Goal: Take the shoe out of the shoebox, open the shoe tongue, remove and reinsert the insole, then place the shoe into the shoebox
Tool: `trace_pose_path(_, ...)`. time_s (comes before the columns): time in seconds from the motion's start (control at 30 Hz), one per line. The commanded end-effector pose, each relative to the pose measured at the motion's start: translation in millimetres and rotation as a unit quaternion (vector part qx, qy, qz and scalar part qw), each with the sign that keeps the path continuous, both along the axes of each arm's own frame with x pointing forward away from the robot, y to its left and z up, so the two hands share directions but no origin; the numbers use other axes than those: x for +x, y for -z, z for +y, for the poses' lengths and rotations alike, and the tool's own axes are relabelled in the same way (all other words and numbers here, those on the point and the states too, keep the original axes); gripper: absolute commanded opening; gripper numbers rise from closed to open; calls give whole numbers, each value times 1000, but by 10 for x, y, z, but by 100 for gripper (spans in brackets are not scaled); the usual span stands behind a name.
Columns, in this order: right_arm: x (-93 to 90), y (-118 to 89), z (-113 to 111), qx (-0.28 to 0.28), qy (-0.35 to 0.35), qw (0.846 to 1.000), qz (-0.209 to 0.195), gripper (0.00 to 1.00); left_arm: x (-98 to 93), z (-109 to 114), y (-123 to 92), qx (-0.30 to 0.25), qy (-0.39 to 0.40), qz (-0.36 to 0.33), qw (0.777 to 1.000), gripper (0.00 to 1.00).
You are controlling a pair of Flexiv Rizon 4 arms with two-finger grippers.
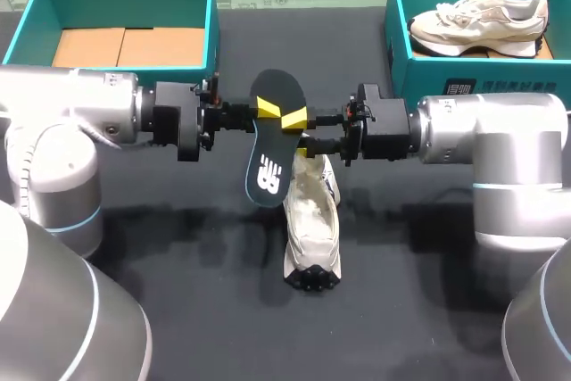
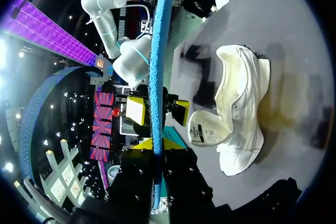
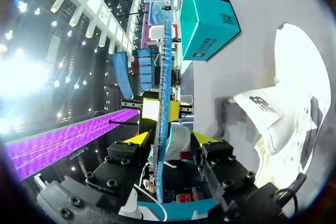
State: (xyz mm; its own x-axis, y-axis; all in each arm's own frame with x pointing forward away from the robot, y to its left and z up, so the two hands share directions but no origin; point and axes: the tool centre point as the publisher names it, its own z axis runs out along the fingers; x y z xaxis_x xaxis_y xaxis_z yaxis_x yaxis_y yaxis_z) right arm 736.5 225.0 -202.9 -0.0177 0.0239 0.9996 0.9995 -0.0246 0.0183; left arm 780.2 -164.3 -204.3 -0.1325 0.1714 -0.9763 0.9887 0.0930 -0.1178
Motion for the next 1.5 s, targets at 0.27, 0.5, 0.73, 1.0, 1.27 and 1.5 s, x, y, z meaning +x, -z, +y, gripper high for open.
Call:
trace_pose_path(0.27,-54,-69,-491,-62,7,998,-28,100,-218,221,-123,64,13,-23,998,0)
trace_pose_path(0.5,-54,-69,-491,-62,7,998,-28,100,-218,221,-123,64,13,-23,998,0)
trace_pose_path(0.73,-196,-99,-763,-122,-70,980,-142,100,-610,224,-235,57,44,0,997,0)
trace_pose_path(1.0,-308,-108,-895,-182,-144,937,-260,100,-892,284,-265,48,77,84,992,0)
trace_pose_path(1.27,-308,-108,-895,-182,-144,937,-260,100,-1009,116,-215,43,99,95,990,0)
trace_pose_path(1.5,-531,-51,-1047,-266,-201,863,-379,100,-1328,2,-265,22,137,139,980,0)
